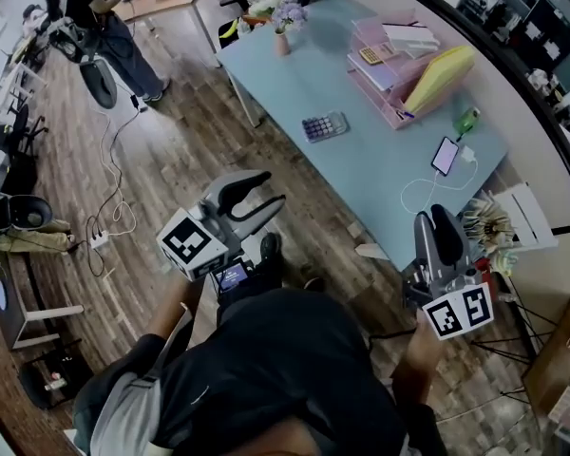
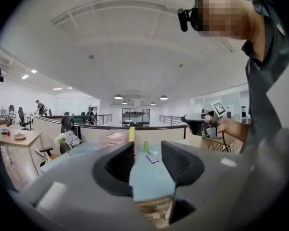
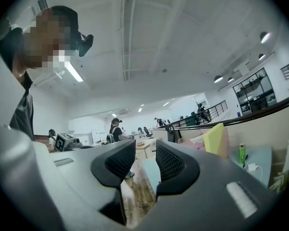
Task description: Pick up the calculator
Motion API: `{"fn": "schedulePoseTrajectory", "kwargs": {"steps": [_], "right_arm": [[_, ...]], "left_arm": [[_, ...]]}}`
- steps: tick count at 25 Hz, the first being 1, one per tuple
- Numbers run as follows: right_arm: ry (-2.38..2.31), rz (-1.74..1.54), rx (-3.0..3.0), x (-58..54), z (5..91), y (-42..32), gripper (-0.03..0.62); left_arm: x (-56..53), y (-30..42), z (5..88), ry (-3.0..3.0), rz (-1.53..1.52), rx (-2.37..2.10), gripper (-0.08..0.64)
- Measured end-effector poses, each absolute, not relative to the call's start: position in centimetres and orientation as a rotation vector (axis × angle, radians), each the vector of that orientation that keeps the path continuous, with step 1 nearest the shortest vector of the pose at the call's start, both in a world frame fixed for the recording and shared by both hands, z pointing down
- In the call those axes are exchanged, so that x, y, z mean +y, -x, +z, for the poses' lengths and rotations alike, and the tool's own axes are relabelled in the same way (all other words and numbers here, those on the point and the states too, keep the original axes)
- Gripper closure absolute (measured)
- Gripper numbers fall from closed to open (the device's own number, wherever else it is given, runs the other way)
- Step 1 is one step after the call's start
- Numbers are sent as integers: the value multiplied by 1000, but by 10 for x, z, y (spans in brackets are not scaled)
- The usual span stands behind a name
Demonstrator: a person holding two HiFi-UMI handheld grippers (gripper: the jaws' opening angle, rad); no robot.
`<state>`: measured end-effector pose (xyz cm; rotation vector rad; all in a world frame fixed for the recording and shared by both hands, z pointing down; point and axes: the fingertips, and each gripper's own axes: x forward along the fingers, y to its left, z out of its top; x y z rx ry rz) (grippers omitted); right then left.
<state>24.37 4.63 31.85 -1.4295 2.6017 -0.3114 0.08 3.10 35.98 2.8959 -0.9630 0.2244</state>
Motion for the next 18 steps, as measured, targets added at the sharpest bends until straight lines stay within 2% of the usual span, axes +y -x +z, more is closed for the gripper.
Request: {"fn": "schedulePoseTrajectory", "kwargs": {"steps": [18], "right_arm": [[1714, -210, 2440, 0, 292, -181, 479]], "left_arm": [[-83, 45, 355, -3074, 127, -623, 333]]}}
